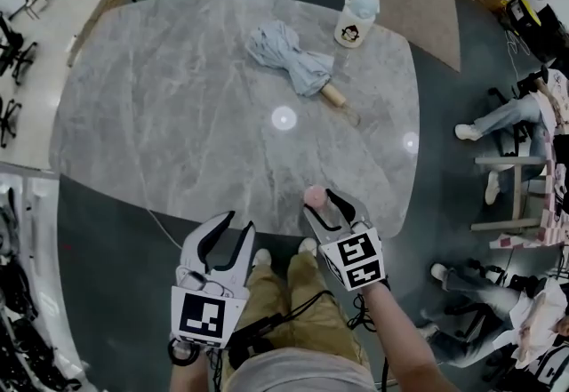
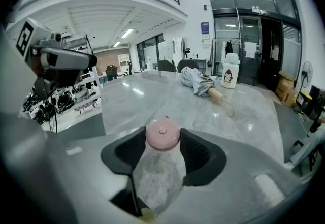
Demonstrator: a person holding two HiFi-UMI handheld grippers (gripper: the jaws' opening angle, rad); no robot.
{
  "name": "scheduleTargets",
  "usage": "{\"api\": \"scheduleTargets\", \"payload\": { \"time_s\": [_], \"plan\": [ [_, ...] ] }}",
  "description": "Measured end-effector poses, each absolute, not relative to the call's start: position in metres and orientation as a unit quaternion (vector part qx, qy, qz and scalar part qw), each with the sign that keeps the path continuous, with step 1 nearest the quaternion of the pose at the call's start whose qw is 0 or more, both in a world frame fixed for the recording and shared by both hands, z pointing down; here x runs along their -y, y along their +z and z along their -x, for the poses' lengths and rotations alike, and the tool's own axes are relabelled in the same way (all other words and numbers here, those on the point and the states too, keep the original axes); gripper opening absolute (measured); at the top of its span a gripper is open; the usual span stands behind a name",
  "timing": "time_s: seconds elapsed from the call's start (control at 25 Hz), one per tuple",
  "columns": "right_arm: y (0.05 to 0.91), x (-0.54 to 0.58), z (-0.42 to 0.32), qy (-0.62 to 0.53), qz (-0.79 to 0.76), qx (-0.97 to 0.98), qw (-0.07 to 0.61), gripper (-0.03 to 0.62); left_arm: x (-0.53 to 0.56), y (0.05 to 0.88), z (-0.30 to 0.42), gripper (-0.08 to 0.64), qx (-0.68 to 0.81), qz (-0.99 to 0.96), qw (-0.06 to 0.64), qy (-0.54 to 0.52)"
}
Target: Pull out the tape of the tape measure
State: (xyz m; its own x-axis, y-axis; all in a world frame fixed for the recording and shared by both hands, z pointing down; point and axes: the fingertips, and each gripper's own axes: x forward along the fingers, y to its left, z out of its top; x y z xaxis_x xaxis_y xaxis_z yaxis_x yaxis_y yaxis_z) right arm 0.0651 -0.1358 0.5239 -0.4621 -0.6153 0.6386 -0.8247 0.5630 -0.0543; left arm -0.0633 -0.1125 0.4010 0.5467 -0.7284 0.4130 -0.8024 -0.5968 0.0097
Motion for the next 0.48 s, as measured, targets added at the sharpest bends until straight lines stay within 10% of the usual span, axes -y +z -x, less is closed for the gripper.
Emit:
{"api": "scheduleTargets", "payload": {
  "time_s": [0.48],
  "plan": [
    [0.451,0.125,-0.053,0.103,-0.388,0.877,0.264,0.212,0.121,0.375,0.038,0.114,0.402,-0.896,0.037,0.187]
  ]
}}
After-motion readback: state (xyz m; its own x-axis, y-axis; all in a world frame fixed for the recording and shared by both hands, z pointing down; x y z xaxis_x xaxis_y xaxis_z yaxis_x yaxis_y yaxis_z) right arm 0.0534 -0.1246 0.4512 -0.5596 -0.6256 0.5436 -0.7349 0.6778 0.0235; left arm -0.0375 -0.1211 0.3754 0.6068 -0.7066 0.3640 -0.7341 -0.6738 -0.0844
